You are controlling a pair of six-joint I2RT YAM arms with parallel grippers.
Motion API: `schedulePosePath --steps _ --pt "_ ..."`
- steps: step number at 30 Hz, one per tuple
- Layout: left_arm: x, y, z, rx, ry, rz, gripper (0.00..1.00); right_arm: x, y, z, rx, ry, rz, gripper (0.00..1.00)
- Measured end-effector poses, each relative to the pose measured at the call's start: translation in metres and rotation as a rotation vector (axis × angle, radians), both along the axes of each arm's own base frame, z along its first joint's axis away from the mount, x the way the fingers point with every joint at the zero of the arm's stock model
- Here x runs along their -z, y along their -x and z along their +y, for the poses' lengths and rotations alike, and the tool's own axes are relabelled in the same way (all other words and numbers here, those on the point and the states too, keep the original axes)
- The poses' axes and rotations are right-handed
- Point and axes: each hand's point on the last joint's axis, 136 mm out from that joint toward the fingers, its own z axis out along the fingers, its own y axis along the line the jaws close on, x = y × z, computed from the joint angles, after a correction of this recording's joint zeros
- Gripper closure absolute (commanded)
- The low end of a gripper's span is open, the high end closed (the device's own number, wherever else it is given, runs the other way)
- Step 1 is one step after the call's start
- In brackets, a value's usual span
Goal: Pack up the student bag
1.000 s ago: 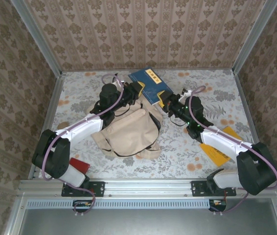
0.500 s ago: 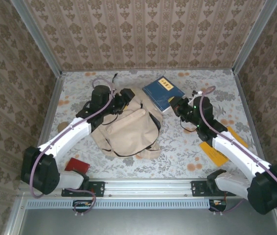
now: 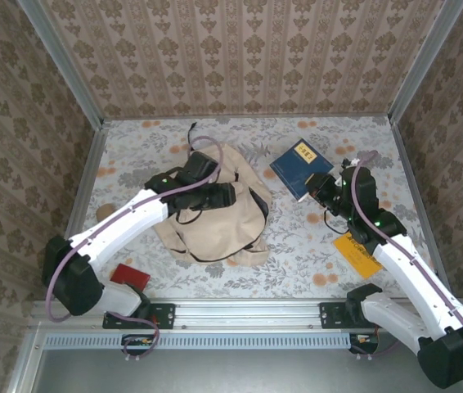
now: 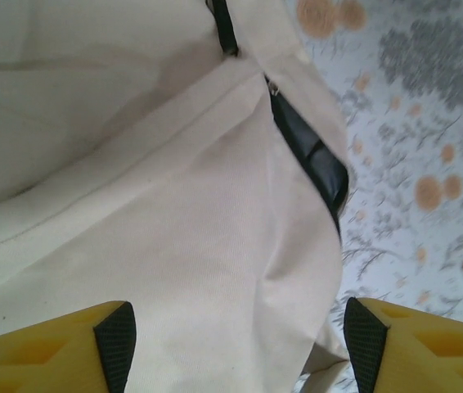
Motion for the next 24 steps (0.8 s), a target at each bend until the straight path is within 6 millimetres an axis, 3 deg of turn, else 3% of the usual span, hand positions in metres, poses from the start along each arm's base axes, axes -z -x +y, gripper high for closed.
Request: schedulePosePath --steps 8,15,24 --pt "0.046 0.032 -0.019 0.106 -0.188 0.081 0.32 0.002 0.003 -0.003 0.005 0.011 0.008 0.92" --pt "0.074 0.049 -0.037 0.175 -0.283 0.122 0.38 0.007 0.004 -0.003 0.005 0.013 0.020 0.92" --pt "0.093 0.043 -0.039 0.179 -0.360 0.134 0.63 0.012 0.004 -0.004 0.006 0.016 0.029 0.92"
